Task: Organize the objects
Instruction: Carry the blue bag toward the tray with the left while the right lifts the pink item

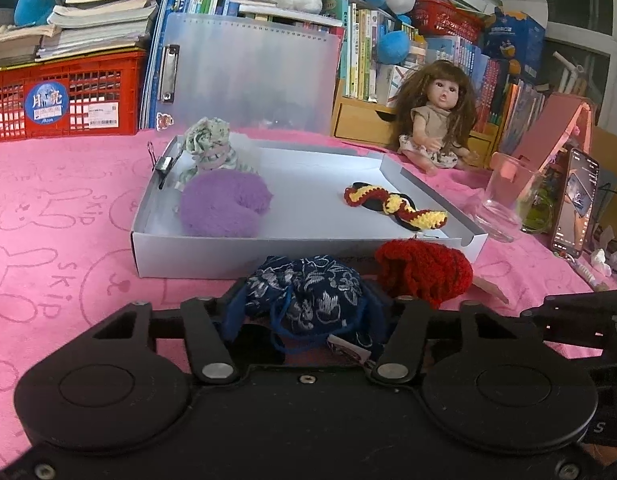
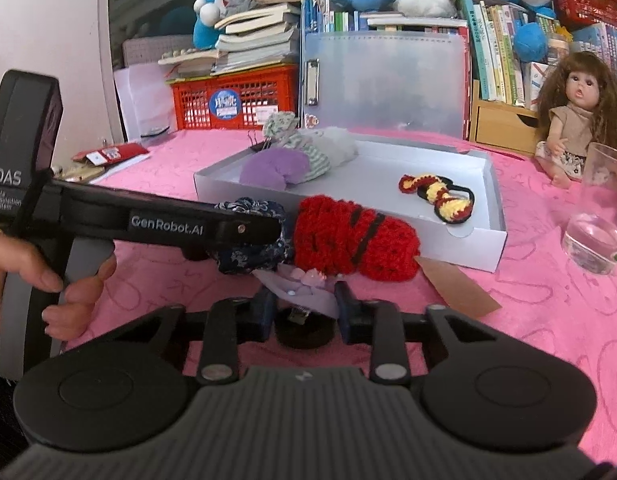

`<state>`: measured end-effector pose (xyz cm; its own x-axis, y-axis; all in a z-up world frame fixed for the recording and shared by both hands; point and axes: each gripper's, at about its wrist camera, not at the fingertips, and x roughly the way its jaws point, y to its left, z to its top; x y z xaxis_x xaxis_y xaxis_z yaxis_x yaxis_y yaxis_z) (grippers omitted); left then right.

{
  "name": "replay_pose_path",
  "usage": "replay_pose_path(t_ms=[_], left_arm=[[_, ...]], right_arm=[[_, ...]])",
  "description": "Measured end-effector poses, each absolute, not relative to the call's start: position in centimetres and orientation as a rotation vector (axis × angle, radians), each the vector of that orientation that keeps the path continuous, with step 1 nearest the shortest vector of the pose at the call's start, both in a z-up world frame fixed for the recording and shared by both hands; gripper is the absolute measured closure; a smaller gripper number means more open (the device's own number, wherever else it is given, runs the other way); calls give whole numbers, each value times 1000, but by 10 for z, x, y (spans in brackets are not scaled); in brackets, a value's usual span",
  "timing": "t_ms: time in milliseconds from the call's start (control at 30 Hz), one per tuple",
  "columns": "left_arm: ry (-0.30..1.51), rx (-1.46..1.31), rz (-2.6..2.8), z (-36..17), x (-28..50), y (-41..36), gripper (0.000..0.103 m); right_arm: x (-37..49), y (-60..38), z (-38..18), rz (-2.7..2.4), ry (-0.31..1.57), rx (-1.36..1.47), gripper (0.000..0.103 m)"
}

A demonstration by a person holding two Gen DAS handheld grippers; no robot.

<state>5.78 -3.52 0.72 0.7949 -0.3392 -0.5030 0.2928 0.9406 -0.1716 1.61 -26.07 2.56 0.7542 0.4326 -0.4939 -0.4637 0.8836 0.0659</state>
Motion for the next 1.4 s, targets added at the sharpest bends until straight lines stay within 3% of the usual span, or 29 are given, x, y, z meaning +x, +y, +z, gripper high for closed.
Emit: replay_pose_path(t_ms=[333,1400], left_arm=[[518,-85,-341,19,48,-32,55],[403,-157,-327,61,55,-19,55]], right_arm=[[14,-264,32,483,498,-39,75],[17,-299,80,347,311,118,79]])
